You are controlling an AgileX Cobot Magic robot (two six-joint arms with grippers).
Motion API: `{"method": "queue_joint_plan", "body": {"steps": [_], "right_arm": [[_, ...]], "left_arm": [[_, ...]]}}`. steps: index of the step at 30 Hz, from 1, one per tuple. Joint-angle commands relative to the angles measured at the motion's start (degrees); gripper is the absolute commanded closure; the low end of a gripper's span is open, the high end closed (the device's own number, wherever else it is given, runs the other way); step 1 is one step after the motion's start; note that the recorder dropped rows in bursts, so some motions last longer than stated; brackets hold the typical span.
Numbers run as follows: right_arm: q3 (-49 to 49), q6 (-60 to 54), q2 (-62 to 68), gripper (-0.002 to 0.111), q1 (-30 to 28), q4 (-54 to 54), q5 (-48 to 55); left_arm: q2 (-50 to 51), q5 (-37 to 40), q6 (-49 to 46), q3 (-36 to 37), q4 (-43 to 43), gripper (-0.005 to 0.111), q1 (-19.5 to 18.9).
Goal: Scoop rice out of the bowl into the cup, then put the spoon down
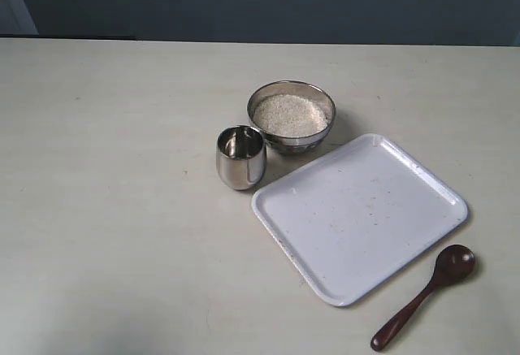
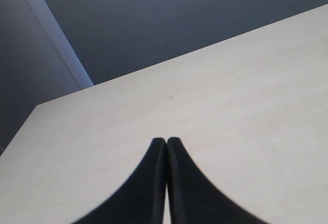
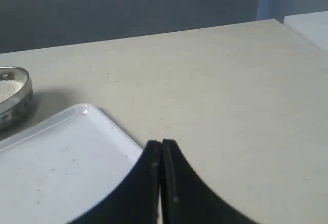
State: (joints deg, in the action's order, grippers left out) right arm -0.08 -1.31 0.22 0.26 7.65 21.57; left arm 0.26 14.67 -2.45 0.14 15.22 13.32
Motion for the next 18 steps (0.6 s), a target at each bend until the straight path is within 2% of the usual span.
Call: {"method": "queue_joint_plan", "body": {"steps": [1, 12, 14, 18], "right_arm": [[0.08, -0.08, -0.22, 0.108, -0.26, -0.04, -0.52], [0.08, -0.08, -0.22, 0.108, -0.26, -0.76, -1.90], [0.08, -0.08, -0.22, 0.108, -0.26, -2.26, -6.27], [0.08, -0.08, -0.22, 0.108, -0.26, 1.33, -18.03]], "left_arm": [[-0.26, -0.49, 0.40, -0.14, -0.13, 0.106, 0.42], [-0.26, -0.49, 0.40, -0.14, -0.13, 0.106, 0.42], [-0.26, -0.49, 0.40, -0.14, -0.13, 0.106, 0.42], [-0.26, -0.49, 0.40, -0.14, -0.13, 0.106, 0.42]]}}
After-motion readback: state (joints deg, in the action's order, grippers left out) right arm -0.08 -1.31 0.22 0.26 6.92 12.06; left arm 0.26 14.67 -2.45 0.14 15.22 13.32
